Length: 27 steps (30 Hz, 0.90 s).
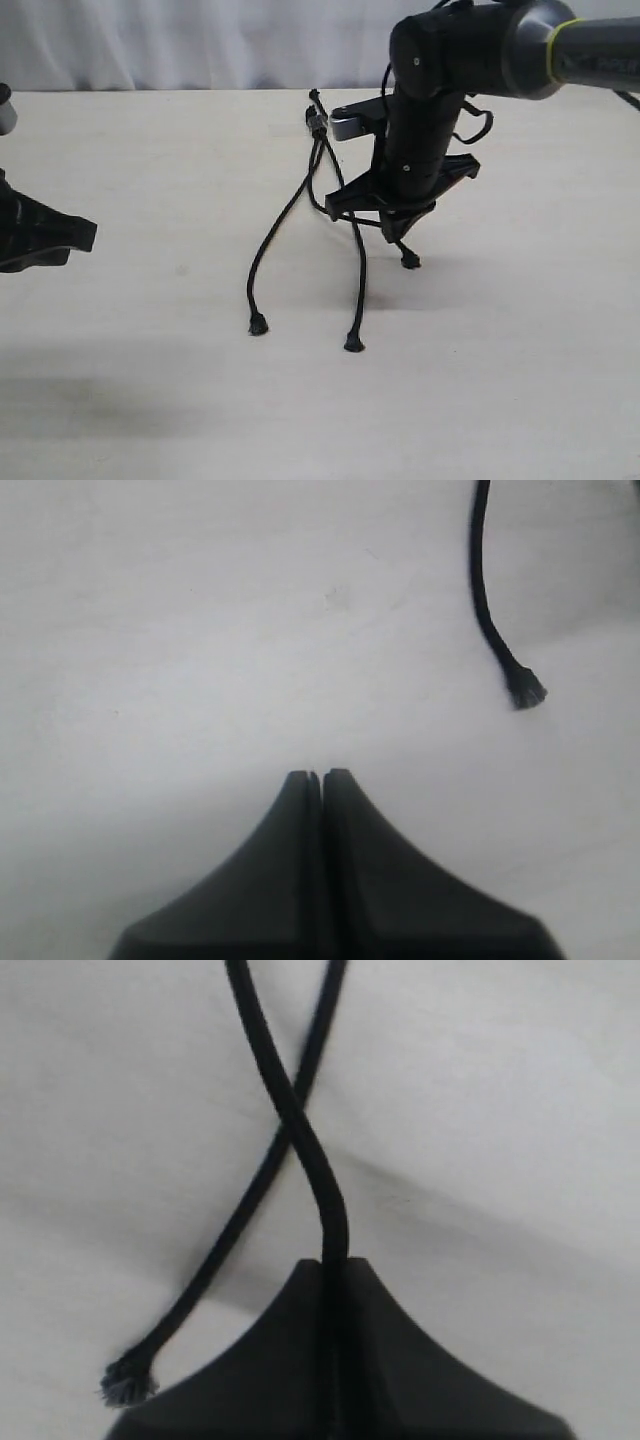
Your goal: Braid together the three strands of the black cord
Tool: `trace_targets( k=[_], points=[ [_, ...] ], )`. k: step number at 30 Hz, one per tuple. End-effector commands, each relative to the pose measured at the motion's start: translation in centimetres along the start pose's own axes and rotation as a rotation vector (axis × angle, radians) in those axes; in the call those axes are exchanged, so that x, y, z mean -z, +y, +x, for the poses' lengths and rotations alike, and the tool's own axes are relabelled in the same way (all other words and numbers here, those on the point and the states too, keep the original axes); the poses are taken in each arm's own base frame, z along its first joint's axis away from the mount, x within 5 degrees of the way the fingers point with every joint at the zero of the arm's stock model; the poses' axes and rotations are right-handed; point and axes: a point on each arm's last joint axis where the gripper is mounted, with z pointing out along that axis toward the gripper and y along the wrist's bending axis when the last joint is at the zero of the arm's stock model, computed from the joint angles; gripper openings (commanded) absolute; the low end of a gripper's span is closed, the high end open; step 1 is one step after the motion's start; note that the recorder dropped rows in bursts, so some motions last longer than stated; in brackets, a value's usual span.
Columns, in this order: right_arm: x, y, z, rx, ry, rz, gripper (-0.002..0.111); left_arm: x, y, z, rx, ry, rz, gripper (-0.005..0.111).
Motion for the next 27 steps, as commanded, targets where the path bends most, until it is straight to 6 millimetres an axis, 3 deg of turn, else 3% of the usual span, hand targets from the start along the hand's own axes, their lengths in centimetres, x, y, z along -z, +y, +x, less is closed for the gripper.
trace_targets(
  k=[1,6,11,17,19,22,27],
  points=[
    [-0.1,-2.8,-0.1,-0.049,0.019,0.003,0.004,0.0,-0.4,0.1,0.030,0.004,0.028,0.000],
    [-0.1,-5.6,0.5,-0.094,0.087,0.011,0.004,0.0,-0.6,0.0,0.056,0.000,0.056,0.000],
    [-1.8,-6.0,1.3,-0.093,0.086,0.004,0.006,0.0,-1.1,-0.2,0.087,-0.017,0.101,0.000],
    [-3.3,-5.8,2.1,-0.091,0.087,-0.020,0.042,-0.3,-1.4,-0.3,0.124,-0.006,0.134,0.000],
    [-2.9,-6.0,2.2,-0.097,0.082,-0.020,0.051,-0.8,-2.0,-0.1,0.102,0.020,0.144,0.000],
    [-1.6,-6.9,2.3,-0.134,0.054,-0.037,0.052,-1.9,-3.9,-0.1,0.038,0.068,0.171,0.000],
    [1.3,-10.6,3.4,-0.284,-0.019,-0.110,0.052,-3.8,-8.1,-2.2,-0.039,0.110,0.182,0.000]
  ],
)
